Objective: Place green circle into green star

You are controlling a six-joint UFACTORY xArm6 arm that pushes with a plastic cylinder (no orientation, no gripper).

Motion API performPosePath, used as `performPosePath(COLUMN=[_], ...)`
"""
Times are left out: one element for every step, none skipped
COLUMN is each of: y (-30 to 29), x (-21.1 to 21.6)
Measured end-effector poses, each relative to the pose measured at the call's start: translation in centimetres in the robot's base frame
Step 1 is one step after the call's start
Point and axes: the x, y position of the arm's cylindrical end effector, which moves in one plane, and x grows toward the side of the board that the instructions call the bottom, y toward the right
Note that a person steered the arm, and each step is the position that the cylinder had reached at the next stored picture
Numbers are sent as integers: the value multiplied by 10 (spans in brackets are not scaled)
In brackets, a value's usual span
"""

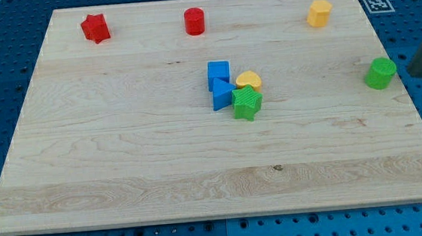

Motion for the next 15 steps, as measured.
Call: performPosePath(y=[-45,-106,-145,-110,-51,-38,-70,-112,-107,-77,-88,-130,-167,-183,-152], x=[-2,-2,-2,-38,-16,40,52,52,48,25,11,11,11,11,2])
